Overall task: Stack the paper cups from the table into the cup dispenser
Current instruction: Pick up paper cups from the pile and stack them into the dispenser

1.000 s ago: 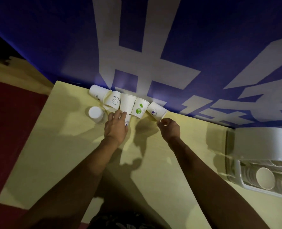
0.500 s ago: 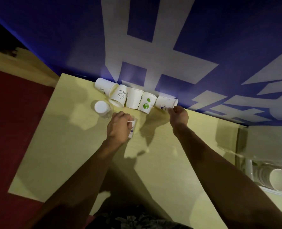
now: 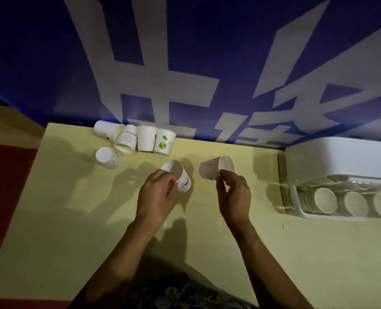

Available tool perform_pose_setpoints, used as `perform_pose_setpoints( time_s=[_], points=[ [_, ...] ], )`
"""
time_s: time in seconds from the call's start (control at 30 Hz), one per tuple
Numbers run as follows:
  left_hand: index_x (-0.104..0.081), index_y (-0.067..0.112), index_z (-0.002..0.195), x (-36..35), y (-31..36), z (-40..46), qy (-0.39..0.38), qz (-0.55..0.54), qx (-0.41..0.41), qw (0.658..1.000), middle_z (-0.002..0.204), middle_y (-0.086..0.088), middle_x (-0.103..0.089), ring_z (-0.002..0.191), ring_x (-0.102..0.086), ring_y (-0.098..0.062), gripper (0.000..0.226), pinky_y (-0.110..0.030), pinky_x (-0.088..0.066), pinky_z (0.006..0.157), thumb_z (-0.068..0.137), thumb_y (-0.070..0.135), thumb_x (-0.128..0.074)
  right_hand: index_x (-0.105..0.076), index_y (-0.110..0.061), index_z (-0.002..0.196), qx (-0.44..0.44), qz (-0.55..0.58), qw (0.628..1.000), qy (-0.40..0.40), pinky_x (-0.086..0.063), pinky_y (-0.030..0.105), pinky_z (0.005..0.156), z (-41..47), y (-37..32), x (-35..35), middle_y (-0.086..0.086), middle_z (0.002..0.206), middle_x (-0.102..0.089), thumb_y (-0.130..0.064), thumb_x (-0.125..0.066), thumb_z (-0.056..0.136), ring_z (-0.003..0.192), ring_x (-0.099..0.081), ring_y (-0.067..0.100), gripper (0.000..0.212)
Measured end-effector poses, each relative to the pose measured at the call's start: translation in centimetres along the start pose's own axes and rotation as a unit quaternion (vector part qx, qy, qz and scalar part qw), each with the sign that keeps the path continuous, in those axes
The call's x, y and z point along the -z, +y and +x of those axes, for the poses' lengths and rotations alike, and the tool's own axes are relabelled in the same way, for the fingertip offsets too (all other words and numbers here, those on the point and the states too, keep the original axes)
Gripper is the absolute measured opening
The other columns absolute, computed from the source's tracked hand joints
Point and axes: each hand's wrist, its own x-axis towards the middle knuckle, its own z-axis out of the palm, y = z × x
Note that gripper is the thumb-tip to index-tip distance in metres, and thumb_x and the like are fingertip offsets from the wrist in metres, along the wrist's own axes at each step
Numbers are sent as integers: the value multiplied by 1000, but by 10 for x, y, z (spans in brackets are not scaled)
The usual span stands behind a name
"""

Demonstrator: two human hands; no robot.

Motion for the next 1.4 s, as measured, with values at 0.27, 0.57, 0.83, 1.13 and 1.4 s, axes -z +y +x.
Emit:
perform_pose_setpoints(
  time_s=[0.27,0.57,0.83,1.13,1.4],
  points=[
    [-63,18,84,-31,85,-20,1,-34,-75,997,89,8,-58,80,-55,-11,5,-25,-46,72,84,13,-66,-71,-13,100,-1,13,998,66,-48,27,67,-33,50,80,0,91,-71,-9,-69,88,82,-62,20,14],
    [-64,18,80,-102,184,-50,20,-58,-82,995,84,9,-58,78,-57,-13,11,-32,-49,71,81,9,-69,-69,-16,89,14,6,997,78,-41,27,60,-44,141,163,-4,81,-66,-11,-70,87,76,-55,21,5],
    [-66,17,82,-165,260,-71,46,-83,-69,993,83,9,-60,78,-59,-8,11,-31,-49,74,82,7,-68,-61,-13,80,18,-55,998,39,-41,32,53,-19,238,228,0,75,-61,-5,-57,90,77,-50,23,14],
    [-66,18,84,-183,296,-86,68,-50,-53,995,85,10,-59,78,-57,-7,11,-26,-49,72,82,7,-66,-60,-11,64,96,-208,966,-115,-32,28,43,9,281,204,9,60,-59,7,-72,67,59,-54,29,22],
    [-68,17,86,-204,309,-70,44,0,-74,996,89,5,-62,80,-56,-13,10,-22,-42,71,83,7,-65,-68,-10,83,83,-125,981,-120,-49,36,57,9,285,201,9,83,-68,-11,-63,84,83,-59,32,5]
  ],
)
